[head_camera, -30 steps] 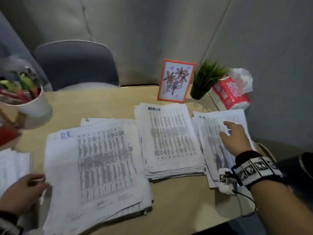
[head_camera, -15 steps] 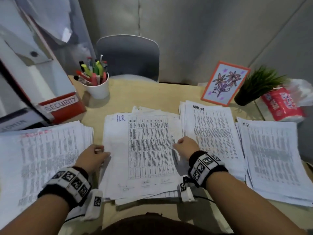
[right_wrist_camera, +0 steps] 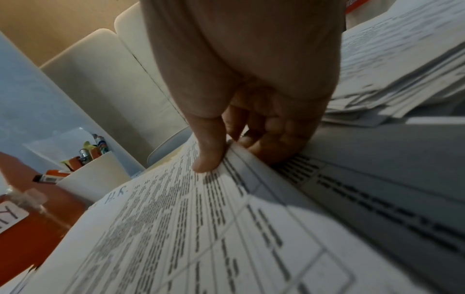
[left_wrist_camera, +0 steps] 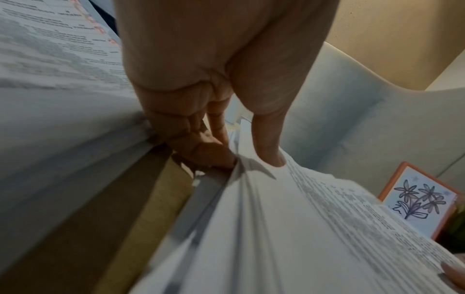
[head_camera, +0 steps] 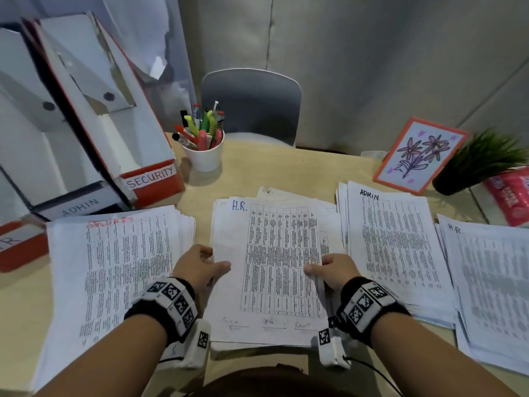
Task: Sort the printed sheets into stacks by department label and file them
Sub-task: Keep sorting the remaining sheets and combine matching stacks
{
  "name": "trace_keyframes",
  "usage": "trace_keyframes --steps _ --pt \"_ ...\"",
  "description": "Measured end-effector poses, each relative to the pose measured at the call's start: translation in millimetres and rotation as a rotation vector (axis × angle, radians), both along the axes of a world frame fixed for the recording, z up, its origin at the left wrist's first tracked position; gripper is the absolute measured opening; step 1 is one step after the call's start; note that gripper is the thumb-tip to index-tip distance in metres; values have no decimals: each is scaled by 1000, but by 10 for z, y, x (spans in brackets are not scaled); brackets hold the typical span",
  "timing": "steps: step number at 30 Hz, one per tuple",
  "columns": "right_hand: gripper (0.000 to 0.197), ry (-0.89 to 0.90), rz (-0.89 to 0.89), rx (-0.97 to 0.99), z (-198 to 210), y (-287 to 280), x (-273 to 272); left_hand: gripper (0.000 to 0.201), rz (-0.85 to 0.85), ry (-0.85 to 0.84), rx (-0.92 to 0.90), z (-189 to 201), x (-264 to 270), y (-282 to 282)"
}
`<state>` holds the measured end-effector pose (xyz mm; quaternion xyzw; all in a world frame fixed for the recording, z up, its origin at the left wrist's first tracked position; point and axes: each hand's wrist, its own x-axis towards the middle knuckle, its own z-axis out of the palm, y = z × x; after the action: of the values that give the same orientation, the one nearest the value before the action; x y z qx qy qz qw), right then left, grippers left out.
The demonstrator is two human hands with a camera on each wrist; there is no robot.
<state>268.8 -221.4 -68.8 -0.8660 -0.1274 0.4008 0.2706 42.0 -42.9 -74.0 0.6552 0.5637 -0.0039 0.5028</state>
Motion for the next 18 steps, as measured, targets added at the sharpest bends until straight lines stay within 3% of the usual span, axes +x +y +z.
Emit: trace_keyframes --steps 1,3,5,7,12,18 --pt "22 1 0 39 31 -8 -6 44 11 2 20 24 10 -27" --pt "33 -1 0 72 54 -26 -4 35 47 -7 56 74 34 -79" --pt "32 -25 -10 55 48 -31 -2 34 62 -4 86 82 40 -85" --pt "28 -69 -95 40 45 -49 17 37 81 2 96 89 26 -58" --pt "44 -109 -321 16 85 -182 174 46 146 -25 118 77 -31 -12" --pt "50 -53 -337 -35 12 -268 281 27 291 -146 119 82 -49 -24"
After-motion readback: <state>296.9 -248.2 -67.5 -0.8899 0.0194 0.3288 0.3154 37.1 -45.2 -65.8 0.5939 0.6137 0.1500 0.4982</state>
